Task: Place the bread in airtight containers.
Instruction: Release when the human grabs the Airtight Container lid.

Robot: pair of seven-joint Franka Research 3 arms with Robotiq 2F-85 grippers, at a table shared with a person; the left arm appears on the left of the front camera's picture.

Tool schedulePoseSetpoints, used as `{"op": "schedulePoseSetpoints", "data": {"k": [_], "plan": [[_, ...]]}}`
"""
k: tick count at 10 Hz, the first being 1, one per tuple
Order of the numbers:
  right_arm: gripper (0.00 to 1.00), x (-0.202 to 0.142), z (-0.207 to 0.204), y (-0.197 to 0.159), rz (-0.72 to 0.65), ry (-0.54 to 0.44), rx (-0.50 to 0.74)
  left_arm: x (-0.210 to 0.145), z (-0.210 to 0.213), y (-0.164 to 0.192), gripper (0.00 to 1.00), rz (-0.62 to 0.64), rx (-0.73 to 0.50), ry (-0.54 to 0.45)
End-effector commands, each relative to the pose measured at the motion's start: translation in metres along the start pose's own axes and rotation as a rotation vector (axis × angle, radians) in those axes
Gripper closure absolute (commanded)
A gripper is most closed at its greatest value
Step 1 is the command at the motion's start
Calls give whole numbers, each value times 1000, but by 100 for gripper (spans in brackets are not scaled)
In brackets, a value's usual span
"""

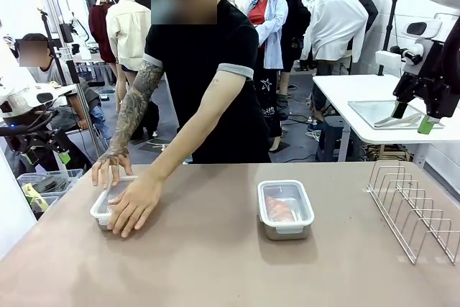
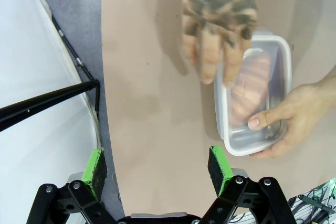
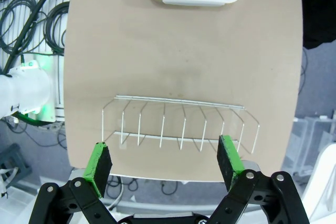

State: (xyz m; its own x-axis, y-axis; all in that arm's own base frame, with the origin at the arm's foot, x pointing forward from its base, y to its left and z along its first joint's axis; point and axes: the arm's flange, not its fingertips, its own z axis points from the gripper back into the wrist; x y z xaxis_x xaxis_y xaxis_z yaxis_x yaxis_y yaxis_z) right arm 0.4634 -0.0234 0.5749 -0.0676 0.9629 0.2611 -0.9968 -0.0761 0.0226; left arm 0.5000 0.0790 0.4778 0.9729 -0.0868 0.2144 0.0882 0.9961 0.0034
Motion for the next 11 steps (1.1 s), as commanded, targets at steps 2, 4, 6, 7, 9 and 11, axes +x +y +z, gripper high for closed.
{"op": "schedulePoseSetpoints", "data": {"k": [2,4,6,7,9,11], "plan": [[0,0,-2,-1,-13,20,-6,0,0,0,0,14,27,-8],[0,0,-2,-1,-13,20,-6,0,0,0,0,14,27,-8],[0,0,-2,-1,-13,20,-6,0,0,0,0,14,27,-8],[0,0,-2,-1,-13,20,-6,0,0,0,0,14,27,-8],[0,0,-2,-1,-13,20,-6,0,0,0,0,14,27,-8],[0,0,-2,-1,-13,20,-6,0,0,0,0,14,27,-8]]}}
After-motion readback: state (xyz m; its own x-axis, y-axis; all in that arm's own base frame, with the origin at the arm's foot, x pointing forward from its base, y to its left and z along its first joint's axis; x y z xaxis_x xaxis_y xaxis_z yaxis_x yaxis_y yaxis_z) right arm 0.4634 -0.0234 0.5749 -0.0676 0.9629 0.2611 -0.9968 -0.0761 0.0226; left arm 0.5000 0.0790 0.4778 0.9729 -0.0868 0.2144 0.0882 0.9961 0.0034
